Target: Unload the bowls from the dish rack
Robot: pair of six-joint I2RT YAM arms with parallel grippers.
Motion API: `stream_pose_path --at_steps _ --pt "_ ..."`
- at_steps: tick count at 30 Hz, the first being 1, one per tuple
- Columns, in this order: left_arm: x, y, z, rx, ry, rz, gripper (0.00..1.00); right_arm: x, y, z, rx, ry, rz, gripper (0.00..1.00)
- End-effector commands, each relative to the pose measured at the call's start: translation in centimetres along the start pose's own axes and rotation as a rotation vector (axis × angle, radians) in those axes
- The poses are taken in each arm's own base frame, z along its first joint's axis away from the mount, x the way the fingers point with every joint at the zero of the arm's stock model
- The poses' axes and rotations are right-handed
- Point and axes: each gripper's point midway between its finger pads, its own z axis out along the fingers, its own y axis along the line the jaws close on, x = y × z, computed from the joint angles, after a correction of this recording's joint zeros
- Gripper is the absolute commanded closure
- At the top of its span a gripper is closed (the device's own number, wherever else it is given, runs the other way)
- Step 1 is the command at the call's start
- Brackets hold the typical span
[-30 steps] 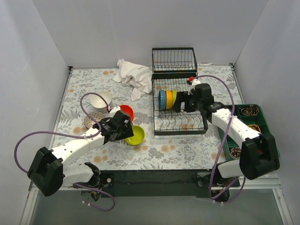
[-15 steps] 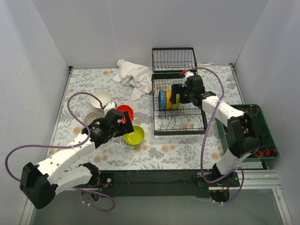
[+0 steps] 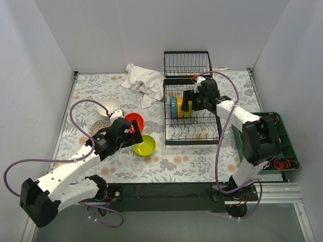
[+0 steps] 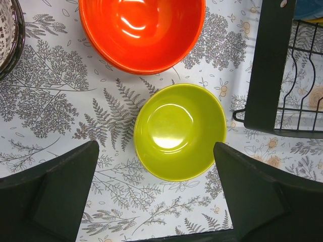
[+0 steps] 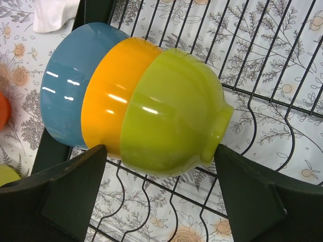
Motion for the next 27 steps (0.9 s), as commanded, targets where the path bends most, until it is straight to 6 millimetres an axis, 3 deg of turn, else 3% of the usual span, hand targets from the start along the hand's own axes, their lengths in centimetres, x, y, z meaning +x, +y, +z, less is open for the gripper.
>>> stream_pose_path --at_steps 1,13,27 --pt "-1.5 -0.1 -0.9 0.008 -0.050 -0.010 0.02 -0.4 -1.5 0.1 0.042 -0.012 -0.014 0.06" --pt "-1.2 -0.3 -0.9 0.027 -0.041 -0.022 0.02 0.3 -3.3 -1.2 0.128 -0.008 -0.034 0.12" --pt "-0.7 -0.5 -1.1 0.049 -0.027 -0.041 0.02 0.3 -1.5 0.4 0.013 0.020 -0.017 0.13"
